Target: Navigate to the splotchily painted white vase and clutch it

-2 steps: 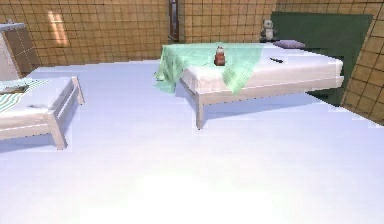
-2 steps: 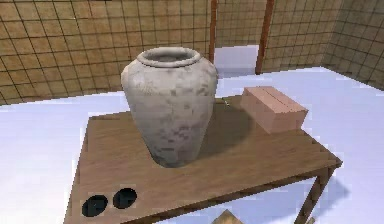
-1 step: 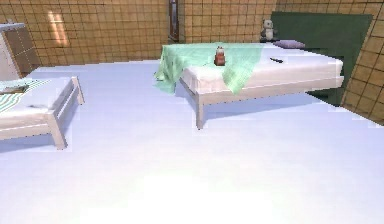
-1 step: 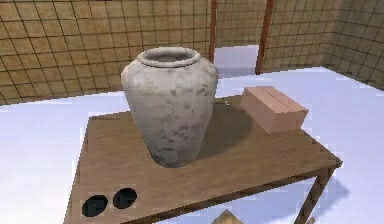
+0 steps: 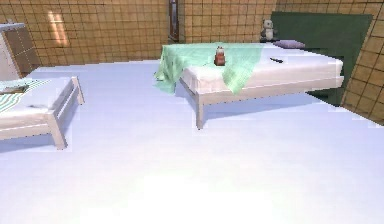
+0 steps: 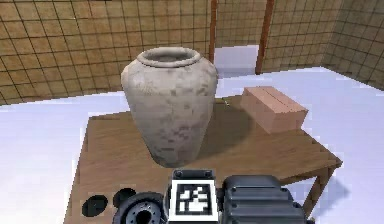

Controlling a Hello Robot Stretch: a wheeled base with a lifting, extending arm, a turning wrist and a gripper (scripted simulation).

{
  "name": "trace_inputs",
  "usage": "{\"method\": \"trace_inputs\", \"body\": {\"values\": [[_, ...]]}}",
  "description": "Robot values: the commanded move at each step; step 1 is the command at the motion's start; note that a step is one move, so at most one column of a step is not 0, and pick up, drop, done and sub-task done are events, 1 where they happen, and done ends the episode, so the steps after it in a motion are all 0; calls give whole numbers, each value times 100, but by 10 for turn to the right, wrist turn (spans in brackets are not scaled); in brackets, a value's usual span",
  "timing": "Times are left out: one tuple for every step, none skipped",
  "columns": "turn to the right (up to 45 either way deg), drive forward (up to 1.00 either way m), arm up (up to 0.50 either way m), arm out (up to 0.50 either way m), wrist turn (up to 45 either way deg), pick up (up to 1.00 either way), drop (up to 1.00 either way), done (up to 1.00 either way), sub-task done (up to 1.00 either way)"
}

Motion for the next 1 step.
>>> {"method": "trace_inputs", "body": {"values": [[0, 0, 0, 26, 0, 0, 0, 0, 0]]}}
